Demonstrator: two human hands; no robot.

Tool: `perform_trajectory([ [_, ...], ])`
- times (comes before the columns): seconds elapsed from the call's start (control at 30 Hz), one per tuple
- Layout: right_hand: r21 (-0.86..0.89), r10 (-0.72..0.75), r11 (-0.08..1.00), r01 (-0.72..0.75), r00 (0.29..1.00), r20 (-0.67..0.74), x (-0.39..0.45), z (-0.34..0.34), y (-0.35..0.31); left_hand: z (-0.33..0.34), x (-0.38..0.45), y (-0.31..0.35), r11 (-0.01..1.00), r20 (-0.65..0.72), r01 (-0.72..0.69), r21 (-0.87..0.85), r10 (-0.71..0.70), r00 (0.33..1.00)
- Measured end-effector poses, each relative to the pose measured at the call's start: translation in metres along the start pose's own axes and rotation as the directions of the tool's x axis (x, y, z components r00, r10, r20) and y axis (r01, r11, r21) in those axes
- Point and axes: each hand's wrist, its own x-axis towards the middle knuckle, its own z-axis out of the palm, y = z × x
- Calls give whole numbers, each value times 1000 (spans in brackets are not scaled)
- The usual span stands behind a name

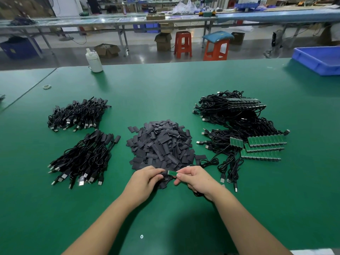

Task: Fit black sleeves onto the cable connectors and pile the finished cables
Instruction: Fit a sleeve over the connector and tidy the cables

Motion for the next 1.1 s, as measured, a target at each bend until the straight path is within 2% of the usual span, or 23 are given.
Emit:
perform_trajectory([
  [0.47, -9, 1, 1000, -1, 1000, 25, -3, -1, -2, 5, 3, -2, 998, 24, 16, 68, -18, 1000],
  [0.67, -10, 10, 1000, -10, 1000, 8, -4, 0, -4, -2, 9, -3, 978, 140, -92, 186, 66, 988],
  [0.77, -9, 25, 1000, -25, 1000, 3, -3, 0, -4, -3, 13, -2, 966, 190, -107, 236, 63, 980],
  [1.1, -28, 34, 999, -35, 999, -15, -2, 1, -3, 4, 14, 1, 957, 198, -97, 274, 43, 979],
])
